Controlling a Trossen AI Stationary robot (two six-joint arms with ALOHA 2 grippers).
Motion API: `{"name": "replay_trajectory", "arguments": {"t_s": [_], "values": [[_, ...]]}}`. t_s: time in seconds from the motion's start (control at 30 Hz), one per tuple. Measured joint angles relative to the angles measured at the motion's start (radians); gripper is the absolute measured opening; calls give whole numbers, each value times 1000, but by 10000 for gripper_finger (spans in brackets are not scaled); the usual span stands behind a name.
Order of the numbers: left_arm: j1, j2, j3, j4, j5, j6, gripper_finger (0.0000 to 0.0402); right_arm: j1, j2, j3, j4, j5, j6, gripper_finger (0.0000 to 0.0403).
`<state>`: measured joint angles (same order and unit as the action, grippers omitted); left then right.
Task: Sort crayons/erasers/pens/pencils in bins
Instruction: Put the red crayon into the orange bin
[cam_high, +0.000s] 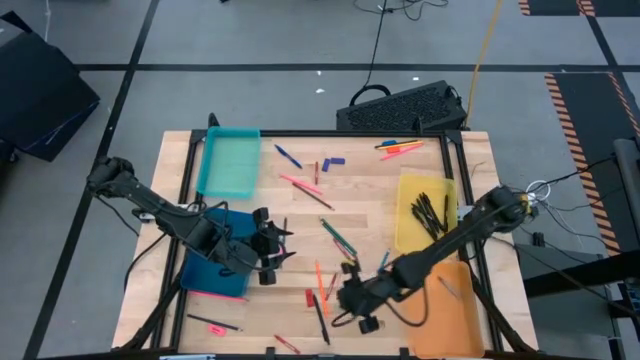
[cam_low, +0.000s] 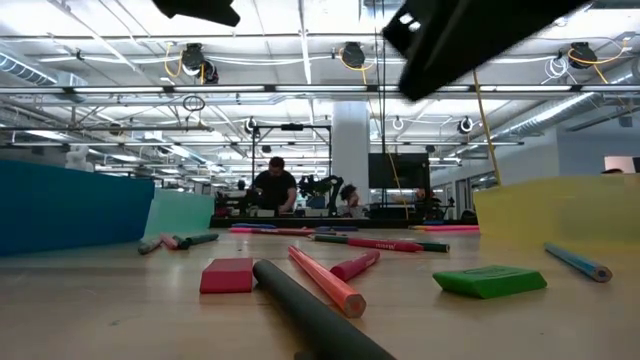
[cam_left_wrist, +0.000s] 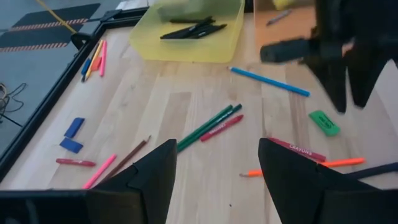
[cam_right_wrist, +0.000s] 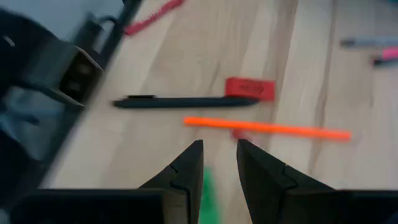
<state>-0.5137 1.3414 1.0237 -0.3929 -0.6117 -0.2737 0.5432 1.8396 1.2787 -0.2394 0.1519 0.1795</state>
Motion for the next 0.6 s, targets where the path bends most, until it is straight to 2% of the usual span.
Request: {"name": "replay_trajectory", "arguments": {"t_s": [0.13, 0.27, 0.37, 0.6], "values": [[-6, 0, 0, -5, -1, 1, 230, -49, 65, 2, 91, -13, -209, 102], [-6, 0, 0, -7, 0, 1, 230, -114, 139, 65, 94, -149, -323, 116], [-6, 0, 0, -9, -1, 0, 230, -142, 182, 88, 63, -206, -407, 126], [-6, -1, 0, -26, -1, -27, 230, -182, 188, 89, -53, -209, -570, 117]]}}
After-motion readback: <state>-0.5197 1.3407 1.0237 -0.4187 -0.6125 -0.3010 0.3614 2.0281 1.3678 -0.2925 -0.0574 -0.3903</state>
